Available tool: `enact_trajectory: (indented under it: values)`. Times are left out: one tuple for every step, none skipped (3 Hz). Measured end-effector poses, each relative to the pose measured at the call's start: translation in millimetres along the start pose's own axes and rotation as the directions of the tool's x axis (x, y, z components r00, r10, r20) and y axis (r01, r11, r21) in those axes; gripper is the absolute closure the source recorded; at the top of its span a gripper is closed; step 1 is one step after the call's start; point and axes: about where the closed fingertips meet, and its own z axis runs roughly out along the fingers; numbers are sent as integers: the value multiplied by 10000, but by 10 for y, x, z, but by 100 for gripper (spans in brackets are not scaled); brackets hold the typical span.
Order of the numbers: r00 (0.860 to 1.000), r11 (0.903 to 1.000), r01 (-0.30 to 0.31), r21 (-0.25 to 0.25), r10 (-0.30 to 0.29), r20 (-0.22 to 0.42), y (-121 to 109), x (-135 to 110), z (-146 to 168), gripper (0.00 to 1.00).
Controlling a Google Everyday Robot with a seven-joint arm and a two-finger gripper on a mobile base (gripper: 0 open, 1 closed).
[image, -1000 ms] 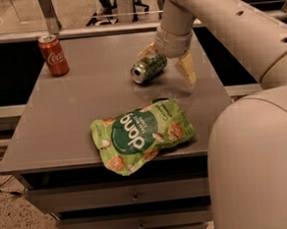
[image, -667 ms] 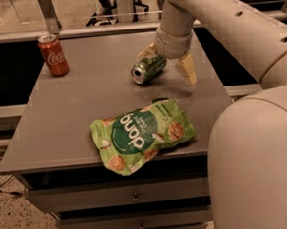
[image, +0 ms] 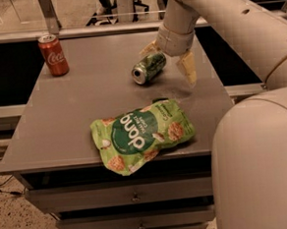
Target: Knock green can over
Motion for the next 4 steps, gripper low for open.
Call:
enact_trajectory:
  values:
    - [9992, 9980, -386, 504, 382, 91, -35, 58, -91, 0]
    - [9960, 9909, -886, 1015, 867, 231, -62, 130, -187, 0]
    - [9908, 9813, -1340, 1378, 1299, 387, -74, 185, -245, 0]
    - [9781, 9627, -2051, 1767, 1950, 726, -76, 270, -301, 0]
